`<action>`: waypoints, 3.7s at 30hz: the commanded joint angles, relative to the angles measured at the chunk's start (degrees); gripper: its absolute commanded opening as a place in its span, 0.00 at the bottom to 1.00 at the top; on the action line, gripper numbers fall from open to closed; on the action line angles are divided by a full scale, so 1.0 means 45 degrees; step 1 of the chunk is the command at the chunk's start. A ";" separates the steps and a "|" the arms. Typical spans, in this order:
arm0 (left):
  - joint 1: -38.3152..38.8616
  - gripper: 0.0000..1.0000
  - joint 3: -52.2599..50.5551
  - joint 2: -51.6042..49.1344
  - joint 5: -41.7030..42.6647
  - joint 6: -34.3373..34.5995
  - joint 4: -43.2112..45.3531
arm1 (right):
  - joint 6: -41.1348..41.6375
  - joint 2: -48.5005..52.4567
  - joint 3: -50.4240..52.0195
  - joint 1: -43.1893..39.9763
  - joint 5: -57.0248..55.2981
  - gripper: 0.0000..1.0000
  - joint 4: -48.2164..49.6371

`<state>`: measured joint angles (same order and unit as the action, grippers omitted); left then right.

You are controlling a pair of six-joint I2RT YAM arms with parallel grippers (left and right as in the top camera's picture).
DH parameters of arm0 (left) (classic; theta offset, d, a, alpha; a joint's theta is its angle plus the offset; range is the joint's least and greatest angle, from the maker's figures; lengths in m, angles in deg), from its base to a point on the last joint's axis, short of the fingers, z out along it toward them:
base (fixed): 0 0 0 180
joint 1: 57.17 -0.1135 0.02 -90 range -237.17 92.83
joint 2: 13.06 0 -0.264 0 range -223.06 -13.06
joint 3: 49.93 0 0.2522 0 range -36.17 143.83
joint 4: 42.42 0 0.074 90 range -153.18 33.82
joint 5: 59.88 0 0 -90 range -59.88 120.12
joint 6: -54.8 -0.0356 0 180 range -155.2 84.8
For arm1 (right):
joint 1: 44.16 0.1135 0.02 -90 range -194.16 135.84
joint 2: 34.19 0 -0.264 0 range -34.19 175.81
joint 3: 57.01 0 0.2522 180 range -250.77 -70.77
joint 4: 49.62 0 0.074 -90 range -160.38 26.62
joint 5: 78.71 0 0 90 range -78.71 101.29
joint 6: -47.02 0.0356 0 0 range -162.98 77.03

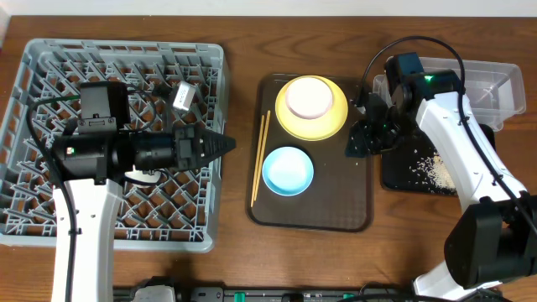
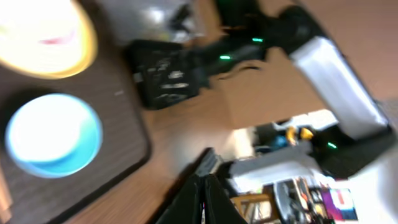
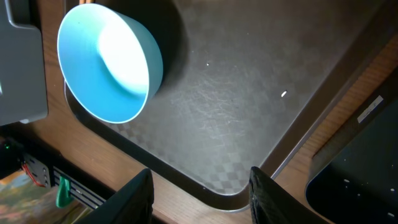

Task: Sort waste into correct bins and load items into the dishwasher
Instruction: 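Raise the left gripper out of the rack and swing it toward the tray, then grasp the light-blue bowl rim with the left gripper, then carry the light-blue bowl left and place it in the rack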

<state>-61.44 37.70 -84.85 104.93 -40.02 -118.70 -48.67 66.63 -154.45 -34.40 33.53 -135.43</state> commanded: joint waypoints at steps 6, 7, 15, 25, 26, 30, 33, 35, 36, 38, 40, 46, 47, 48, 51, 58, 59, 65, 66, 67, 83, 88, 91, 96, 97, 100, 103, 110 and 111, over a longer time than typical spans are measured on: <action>0.0029 0.05 0.0058 -0.0097 0.1632 -0.1127 0.0058 | -0.0180 -0.0083 -0.0117 0.0170 0.0015 0.47 0.0000; 0.0029 0.06 0.0058 -0.0097 0.1642 -0.1239 0.0058 | -0.0180 -0.0083 -0.0117 0.0170 0.0015 0.47 0.0000; 0.0831 0.06 0.0053 -0.0097 0.1637 -0.4469 -0.0102 | -0.0185 -0.0083 -0.0117 0.0170 0.0010 0.47 -0.0010; 0.2963 0.06 0.0053 -0.0097 -0.3934 -0.4974 -0.0316 | -0.0185 -0.0083 -0.0117 0.0170 0.0010 0.47 -0.0039; 0.3041 0.06 0.0053 -0.0097 -0.4216 -0.4969 -0.0325 | -0.0185 -0.0083 -0.0117 0.0170 0.0010 0.48 -0.0034; 0.3138 0.06 0.0053 -0.0097 -0.5158 -0.4959 -0.0364 | -0.0185 -0.0083 -0.0117 0.0170 0.0010 0.48 -0.0039; 0.3138 0.06 0.0053 -0.0097 -0.6494 -0.4624 -0.0325 | -0.0185 -0.0083 -0.0117 0.0170 0.0010 0.48 -0.0039; 0.3138 0.07 0.0053 -0.0102 -0.7849 -0.3944 -0.0194 | -0.0185 -0.0083 -0.0117 0.0170 0.0010 0.48 -0.0034; 0.3138 0.07 0.0053 -0.0112 -0.8723 -0.3288 -0.0058 | -0.0180 -0.0083 -0.0117 0.0170 0.0010 0.49 -0.0029; 0.3138 0.17 0.0053 -0.0126 -1.0205 -0.2064 0.0228 | -0.0180 -0.0083 -0.0117 0.0170 0.0010 0.53 -0.0010; 0.3138 0.26 0.0053 -0.0160 -1.1128 -0.1258 0.0432 | -0.0170 -0.0083 -0.0117 0.0170 0.0015 0.59 0.0010; 0.3138 0.54 0.0053 -0.0355 -1.1327 -0.0170 0.1049 | -0.0068 -0.0083 -0.0117 0.0170 0.0015 0.64 -0.0005; 0.3138 0.56 0.0053 -0.0418 -1.1366 0.0102 0.1161 | -0.0068 -0.0083 -0.0117 0.0170 0.0010 0.63 0.0000; 0.3172 0.56 0.0053 -0.0491 -1.1540 0.0588 0.1302 | -0.0073 -0.0083 -0.0117 0.0170 0.0010 0.63 0.0010; 0.3322 0.56 0.0053 -0.0869 -1.2866 0.2715 0.1554 | -0.0005 -0.0097 -0.0121 0.0155 -0.0845 0.62 0.0102; 0.4682 0.70 0.0053 -0.2414 -1.3221 0.4041 0.2433 | 0.2550 -0.0947 -0.0136 -0.0204 -0.4969 0.66 0.0199; 0.4983 0.72 0.0053 -0.2676 -1.3226 0.4129 0.2652 | 0.2550 -0.1200 -0.0136 -0.0301 -0.4925 0.66 0.0277; 0.7179 0.72 0.0053 -0.4226 -1.4134 0.4250 0.3968 | 0.2540 -0.2161 -0.0136 -0.0670 -0.4886 0.77 0.0393; 0.7567 0.70 0.0053 -0.4449 -1.4494 0.4250 0.4133 | 0.2540 -0.2220 -0.0136 -0.0680 -0.4886 0.77 0.0384; 0.8014 0.70 0.0053 -0.4707 -1.4911 0.4245 0.4318 | 0.2540 -0.2254 -0.0136 -0.0699 -0.4886 0.77 0.0359; 1.1234 0.56 0.0053 -0.8340 -1.5878 0.4255 0.5673 | 0.2560 -0.2259 -0.0131 -0.0704 -0.4891 0.73 0.0311; 1.1336 0.51 0.0053 -0.8874 -1.5878 0.4347 0.5673 | 0.2608 -0.2259 -0.0131 -0.0704 -0.4891 0.73 0.0311; 1.1332 0.39 0.0053 -0.9010 -1.5892 0.4342 0.5668 | 0.2603 -0.2259 -0.0131 -0.0704 -0.4896 0.73 0.0296; 1.1327 0.13 0.0053 -0.9005 -1.6218 0.4337 0.5644 | 0.2608 -0.2259 -0.0131 -0.0704 -0.4891 0.73 0.0296; 1.1327 0.11 0.0053 -0.9005 -1.6213 0.4342 0.5629 | 0.2608 -0.2259 -0.0131 -0.0704 -0.4891 0.73 0.0296; 1.1327 0.06 0.0058 -0.9000 -1.6208 0.4342 0.5523 | 0.2608 -0.2259 -0.0131 -0.0704 -0.4891 0.73 0.0291; 1.1327 0.06 0.0185 -0.8850 -1.6072 0.4352 0.4886 | 0.2603 -0.2259 -0.0131 -0.0704 -0.4896 0.73 0.0277; 1.1035 0.06 0.2055 -0.7140 -1.5052 0.3604 0.1715 | 0.2642 -0.2259 -0.0131 -0.0826 -0.4891 0.73 0.0296; 1.0890 0.06 0.2385 -0.6781 -1.5052 0.3016 0.1462 | 0.2642 -0.2259 -0.0131 -0.0855 -0.4891 0.73 0.0291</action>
<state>-10.91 43.18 -121.24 35.66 -21.34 -110.40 -37.48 56.55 -154.45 -37.61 12.26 -134.10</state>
